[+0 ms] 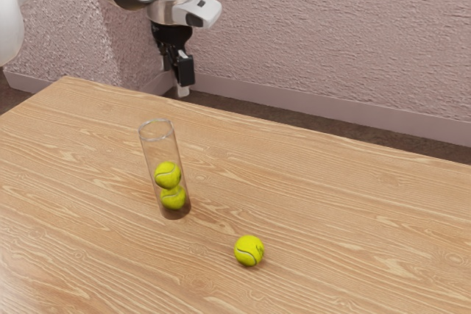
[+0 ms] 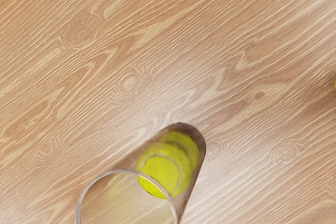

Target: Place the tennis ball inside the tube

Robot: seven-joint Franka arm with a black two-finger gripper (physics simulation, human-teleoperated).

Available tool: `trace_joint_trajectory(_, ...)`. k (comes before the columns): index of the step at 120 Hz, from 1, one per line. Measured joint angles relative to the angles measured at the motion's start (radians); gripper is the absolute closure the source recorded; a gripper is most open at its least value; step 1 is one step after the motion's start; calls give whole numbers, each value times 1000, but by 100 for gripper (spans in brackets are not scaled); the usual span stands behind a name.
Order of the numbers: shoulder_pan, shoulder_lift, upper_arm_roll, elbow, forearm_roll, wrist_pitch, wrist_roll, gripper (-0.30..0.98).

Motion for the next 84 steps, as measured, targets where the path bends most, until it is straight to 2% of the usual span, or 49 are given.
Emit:
trace_joint_trajectory(20,-6,27,-1,-45,-34,40,36,0)
trace_joint_trajectory(55,-11,42,-18,-309,-283,159,71,0)
trace_joint_trajectory(84,-14,92,-63,-484,-363,403,86,0)
